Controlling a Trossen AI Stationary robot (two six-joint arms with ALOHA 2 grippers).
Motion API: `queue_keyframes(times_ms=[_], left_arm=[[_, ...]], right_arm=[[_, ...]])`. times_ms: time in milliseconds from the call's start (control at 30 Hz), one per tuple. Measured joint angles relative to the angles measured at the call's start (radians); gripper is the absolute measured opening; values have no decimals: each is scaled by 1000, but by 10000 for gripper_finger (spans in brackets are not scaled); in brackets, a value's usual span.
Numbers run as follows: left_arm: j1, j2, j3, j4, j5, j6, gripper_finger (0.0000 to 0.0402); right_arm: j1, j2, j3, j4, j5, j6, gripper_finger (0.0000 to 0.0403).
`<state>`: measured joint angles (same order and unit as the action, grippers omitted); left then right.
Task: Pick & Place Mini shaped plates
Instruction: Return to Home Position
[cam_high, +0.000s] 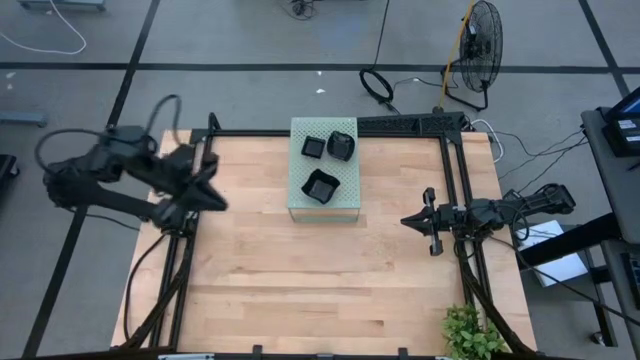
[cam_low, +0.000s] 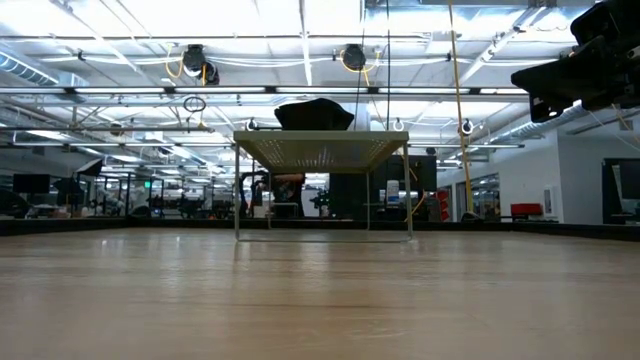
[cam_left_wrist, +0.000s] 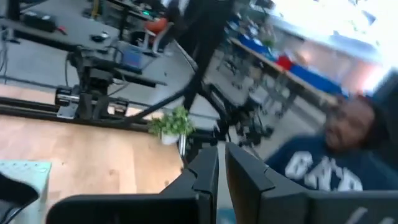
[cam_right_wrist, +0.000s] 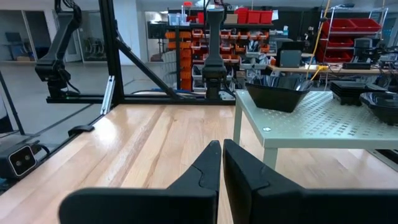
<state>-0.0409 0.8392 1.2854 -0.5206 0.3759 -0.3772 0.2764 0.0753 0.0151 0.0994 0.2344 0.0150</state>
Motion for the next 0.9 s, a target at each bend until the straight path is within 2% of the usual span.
queue_keyframes(times_ms=[100, 200, 300, 400, 533, 600, 767, 900], left_arm=[[-1, -67, -5, -109, -6, 95, 33], [-20, -128, -69, -166, -121, 156, 33], [-27, -162, -201, -128, -261, 177, 33], [-25, -213, -385, 88, -293, 194, 33], [-26, -301, -623, 397, -131, 277, 33], [-25, -341, -732, 495, -84, 297, 33], [-25, -414, -962, 733, -93, 291, 33], [-25, -430, -1094, 897, -98, 298, 33]], right_arm=[[0, 0, 0, 0, 0, 0, 6], [0, 0, 0, 0, 0, 0, 8], [0, 0, 0, 0, 0, 0, 8], [0, 0, 0, 0, 0, 0, 7], [0, 0, 0, 0, 0, 0, 8], [0, 0, 0, 0, 0, 0, 9], [0, 0, 0, 0, 0, 0, 6], [0, 0, 0, 0, 0, 0, 8]])
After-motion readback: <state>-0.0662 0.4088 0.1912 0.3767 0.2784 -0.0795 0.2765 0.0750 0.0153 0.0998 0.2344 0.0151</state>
